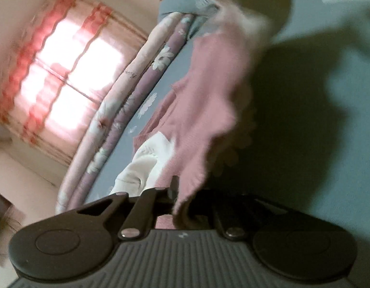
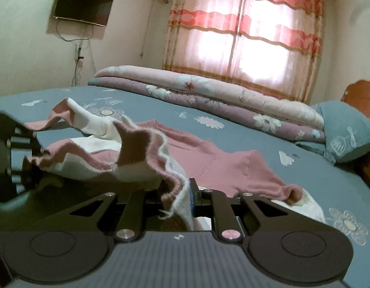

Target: Fold clothes

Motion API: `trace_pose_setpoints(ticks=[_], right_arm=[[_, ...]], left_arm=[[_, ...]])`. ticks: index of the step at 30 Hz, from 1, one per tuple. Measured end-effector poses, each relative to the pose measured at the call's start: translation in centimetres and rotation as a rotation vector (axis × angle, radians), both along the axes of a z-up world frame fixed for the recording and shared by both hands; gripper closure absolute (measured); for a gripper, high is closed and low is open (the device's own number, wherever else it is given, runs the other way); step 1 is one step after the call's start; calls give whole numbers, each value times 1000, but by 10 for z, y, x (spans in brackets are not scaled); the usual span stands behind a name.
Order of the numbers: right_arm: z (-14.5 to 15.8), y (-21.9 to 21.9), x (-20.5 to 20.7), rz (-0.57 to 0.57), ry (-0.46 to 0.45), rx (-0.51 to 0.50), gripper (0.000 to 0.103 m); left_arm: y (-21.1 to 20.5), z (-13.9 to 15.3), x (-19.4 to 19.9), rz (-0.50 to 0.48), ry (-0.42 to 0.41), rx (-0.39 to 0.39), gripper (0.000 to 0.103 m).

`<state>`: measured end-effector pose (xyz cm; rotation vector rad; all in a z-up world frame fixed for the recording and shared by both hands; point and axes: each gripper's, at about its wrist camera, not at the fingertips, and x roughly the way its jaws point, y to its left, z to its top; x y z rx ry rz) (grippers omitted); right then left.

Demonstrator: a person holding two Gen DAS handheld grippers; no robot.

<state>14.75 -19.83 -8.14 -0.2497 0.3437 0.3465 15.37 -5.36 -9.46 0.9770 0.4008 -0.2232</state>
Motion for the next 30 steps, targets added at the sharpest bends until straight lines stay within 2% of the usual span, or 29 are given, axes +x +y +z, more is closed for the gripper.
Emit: trace_pose_setpoints(ticks=[1,6,9,11,12,14,17,20,23,30], right_arm=[[4,-2,-2,-8,-14,-5,93],[25,-19,-6,-7,-16,18,93],[26,-15,-10,11,16,-65,93],[25,-12,-16,38,39,-106,93],[24,-9,-21,49,43,-134,93],[23,-5,-30,68,47,-190,94],[22,0,-44,101,55,-260,94],[21,5,-55,141,85,-333,94],[18,10,-66,172,119,-391,94],[-8,20,-82,215,222,-478,94]], left_arm=[[3,11,-1,-4,-5,-16,100],[20,67,7,-23,-38,-66,100],[30,83,14,-39,-41,-87,100],[33,81,11,-62,-26,-88,100],[38,71,1,-80,-21,-89,100],[39,63,-11,-157,10,-80,100],[39,48,-26,-230,37,-18,100],[45,44,-42,-298,78,5,100],[48,41,-58,-365,92,77,100],[49,12,-77,-448,164,198,100]])
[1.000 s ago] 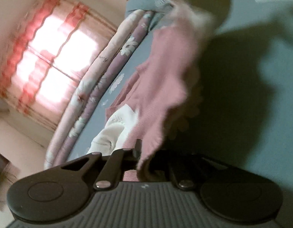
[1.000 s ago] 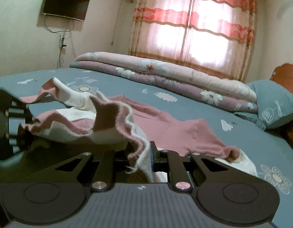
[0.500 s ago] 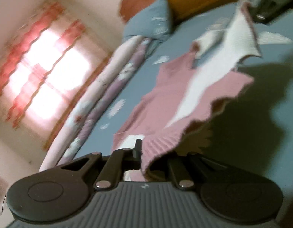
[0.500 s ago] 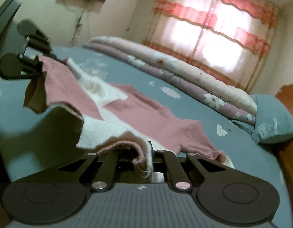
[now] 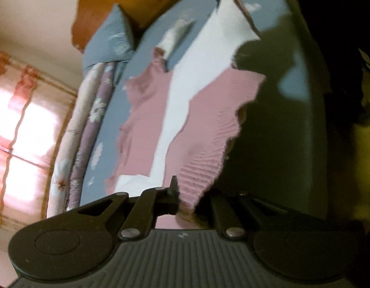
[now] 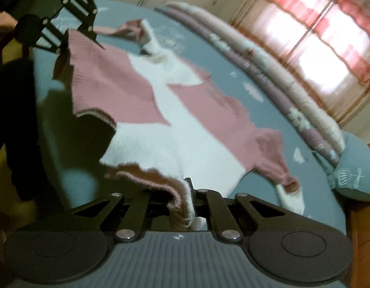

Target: Fold clothes

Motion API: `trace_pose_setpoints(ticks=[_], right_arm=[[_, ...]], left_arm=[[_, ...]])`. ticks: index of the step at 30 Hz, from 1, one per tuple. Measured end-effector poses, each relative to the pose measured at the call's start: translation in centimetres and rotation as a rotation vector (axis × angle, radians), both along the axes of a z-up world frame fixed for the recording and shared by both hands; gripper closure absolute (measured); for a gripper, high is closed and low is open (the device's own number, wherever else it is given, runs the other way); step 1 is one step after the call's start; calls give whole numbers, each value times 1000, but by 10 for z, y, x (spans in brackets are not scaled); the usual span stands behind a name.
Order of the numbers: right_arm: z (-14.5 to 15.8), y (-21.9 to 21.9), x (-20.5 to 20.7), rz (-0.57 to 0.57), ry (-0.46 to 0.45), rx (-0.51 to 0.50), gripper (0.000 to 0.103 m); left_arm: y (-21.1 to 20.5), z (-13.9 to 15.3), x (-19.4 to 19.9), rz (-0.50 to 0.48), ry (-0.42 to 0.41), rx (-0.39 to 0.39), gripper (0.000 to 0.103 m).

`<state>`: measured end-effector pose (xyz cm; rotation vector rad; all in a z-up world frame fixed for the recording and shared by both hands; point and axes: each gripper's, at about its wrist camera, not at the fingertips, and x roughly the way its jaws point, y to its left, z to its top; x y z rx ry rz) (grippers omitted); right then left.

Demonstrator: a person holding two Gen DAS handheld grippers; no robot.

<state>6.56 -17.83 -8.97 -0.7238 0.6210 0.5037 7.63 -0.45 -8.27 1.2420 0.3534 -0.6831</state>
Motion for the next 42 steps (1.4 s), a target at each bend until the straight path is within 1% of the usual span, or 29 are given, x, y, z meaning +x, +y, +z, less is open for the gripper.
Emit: trace_pose_setpoints(ticks=[5,8,11,13,16,17,21,25,26,27,29,30,31,32,33,36,37,38,40,41,42], right_arm=[[-31,6,7,-7,89,-63,94],[-47,10,10,-8,135,-91,94],[-52,9,9,-8,157,-99,94],[-52,8,8,-7,163,-107,94],[-50,5,13,-24,193,-90,94],[-50,5,16,-30,205,-87,94],[-57,11,15,-21,232,-119,93],[-58,12,16,-25,249,-133,93],[-57,13,17,-28,253,-134,92],[-57,13,17,-30,258,-135,87],[-56,14,17,-54,263,-141,79],[-54,14,14,-54,268,-146,75],[-51,15,11,-52,273,-152,68],[-49,15,8,-51,277,-157,65],[-45,14,3,-51,270,-161,64],[-29,13,-12,-47,237,-168,57],[-21,14,-16,-48,223,-157,52],[-14,14,-20,-49,208,-145,49],[3,16,-24,-48,184,-94,48],[11,18,-24,-53,170,-53,45],[17,20,-22,-62,163,-11,45]], left_arm=[[-7,-29,1,-53,48,105,100],[-11,-44,0,-67,88,135,100],[-12,-50,-2,-78,101,157,100],[-9,-49,-3,-73,119,141,100],[-4,-48,-2,-57,149,111,100],[-3,-50,-2,-56,154,115,100],[0,-55,-6,-61,164,123,100],[3,-52,-2,-40,190,84,100],[4,-51,-2,-36,192,76,100],[3,-51,-3,-26,188,70,93],[1,-48,-6,7,209,51,90],[0,-46,-7,9,213,42,83],[1,-42,-11,-1,234,24,80],[1,-37,-14,-11,255,6,73],[3,-33,-17,-13,276,-16,69],[7,-17,-24,24,329,-98,67],[10,-9,-24,41,346,-139,67],[15,0,-22,76,371,-195,67],[27,17,-10,175,421,-318,67],[37,26,1,247,454,-404,62],[48,33,11,323,477,-479,52]])
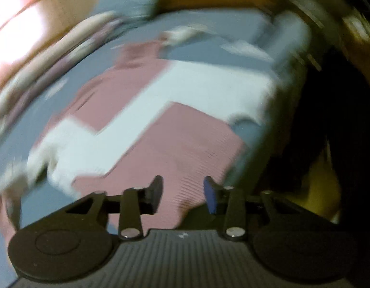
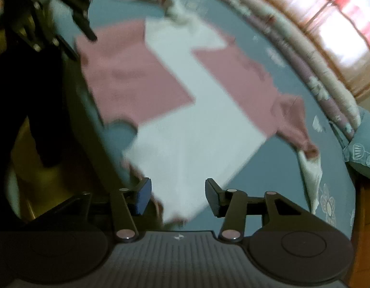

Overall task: Fold clothes
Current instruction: 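Open both grippers and release the sweater onto the bed, then grasp the pink hem with the right gripper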

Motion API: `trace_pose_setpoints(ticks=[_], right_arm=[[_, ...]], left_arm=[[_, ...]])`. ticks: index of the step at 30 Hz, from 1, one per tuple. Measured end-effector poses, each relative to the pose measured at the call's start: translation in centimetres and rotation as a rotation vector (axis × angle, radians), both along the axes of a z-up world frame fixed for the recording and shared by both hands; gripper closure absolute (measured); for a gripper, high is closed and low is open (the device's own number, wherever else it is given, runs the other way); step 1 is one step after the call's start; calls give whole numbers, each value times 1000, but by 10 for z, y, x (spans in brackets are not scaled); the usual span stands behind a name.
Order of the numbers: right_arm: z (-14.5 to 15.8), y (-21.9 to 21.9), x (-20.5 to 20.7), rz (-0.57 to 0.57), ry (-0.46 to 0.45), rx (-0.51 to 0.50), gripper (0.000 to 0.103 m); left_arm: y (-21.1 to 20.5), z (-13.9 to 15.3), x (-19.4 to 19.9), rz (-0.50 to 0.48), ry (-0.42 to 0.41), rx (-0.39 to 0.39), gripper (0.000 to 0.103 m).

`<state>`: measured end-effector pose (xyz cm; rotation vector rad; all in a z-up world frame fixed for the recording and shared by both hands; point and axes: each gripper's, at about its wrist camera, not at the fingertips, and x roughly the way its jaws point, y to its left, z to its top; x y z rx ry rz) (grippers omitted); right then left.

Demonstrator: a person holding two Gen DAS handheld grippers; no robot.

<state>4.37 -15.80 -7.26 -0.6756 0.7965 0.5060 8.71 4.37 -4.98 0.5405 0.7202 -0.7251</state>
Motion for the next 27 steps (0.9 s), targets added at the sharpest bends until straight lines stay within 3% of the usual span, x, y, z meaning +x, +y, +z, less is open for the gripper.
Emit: trace_pose_setpoints(ticks=[4,8,12,14,17,20,21,22,23,25,27], right_arm=[[13,26,20,-58,8,223,45],[9,76,45,-60,38,372,45],[-2,137,69,-61,75,427,43],[-9,167,76,-50,101,443,33],[-21,202,84,-77,99,420,27],[-35,229,90,-126,70,352,23],[-41,235,91,-142,35,307,24],[-44,235,91,-156,2,276,34],[-47,234,90,-170,-31,248,56],[-46,218,96,-205,2,293,77],[-45,198,105,-259,29,330,78]], left_arm=[[55,14,43,375,120,-192,36],[100,3,74,635,276,-262,32],[129,-17,87,750,413,-343,32],[136,-24,88,767,419,-369,32],[148,-31,87,792,420,-429,31],[162,-40,88,820,474,-550,30],[168,-43,88,825,507,-602,30],[170,-46,90,816,542,-645,29],[171,-49,91,805,565,-671,29],[169,-50,90,804,563,-683,29],[165,-50,91,795,559,-694,29]])
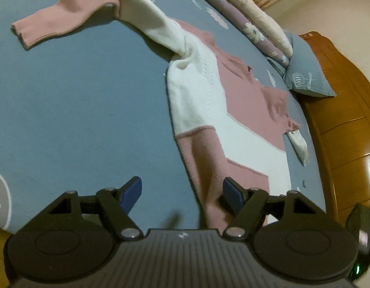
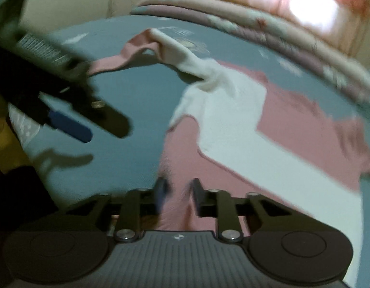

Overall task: Fold clothes
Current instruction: 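Grasp the pink hem with the right gripper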

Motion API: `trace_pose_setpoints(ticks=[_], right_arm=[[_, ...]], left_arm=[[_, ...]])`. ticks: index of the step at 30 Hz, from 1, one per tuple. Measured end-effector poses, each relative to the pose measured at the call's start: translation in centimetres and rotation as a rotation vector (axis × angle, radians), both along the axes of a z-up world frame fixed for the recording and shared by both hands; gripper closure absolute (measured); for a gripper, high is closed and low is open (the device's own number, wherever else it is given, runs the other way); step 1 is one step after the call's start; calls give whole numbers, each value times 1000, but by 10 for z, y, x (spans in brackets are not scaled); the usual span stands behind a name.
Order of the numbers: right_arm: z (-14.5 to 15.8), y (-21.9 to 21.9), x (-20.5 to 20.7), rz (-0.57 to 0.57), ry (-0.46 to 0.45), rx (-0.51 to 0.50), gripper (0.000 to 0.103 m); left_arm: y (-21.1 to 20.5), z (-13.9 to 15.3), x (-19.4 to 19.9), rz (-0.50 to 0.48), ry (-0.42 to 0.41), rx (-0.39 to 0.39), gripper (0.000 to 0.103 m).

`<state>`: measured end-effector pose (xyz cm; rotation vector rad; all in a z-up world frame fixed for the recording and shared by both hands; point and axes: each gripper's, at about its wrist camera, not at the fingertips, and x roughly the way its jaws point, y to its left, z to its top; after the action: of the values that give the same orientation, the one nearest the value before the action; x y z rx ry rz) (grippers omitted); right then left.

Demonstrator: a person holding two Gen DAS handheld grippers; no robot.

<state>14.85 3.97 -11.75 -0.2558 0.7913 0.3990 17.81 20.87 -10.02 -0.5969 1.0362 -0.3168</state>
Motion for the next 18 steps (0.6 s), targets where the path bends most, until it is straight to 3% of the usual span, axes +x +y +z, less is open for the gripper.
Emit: trace_pose_setpoints(ticks=[8,13,18], right_arm=[[-16,-62,21,-166,48,64,76],[-27,-78,16,-141,39,140,73],[-28,-97,14,-120,29,260,72]], left_arm=[[-46,-18,25,-45,28,-49,28],[-76,-35,35,-57,50,-32,28],[-78,-38,31,18,41,-66,28]])
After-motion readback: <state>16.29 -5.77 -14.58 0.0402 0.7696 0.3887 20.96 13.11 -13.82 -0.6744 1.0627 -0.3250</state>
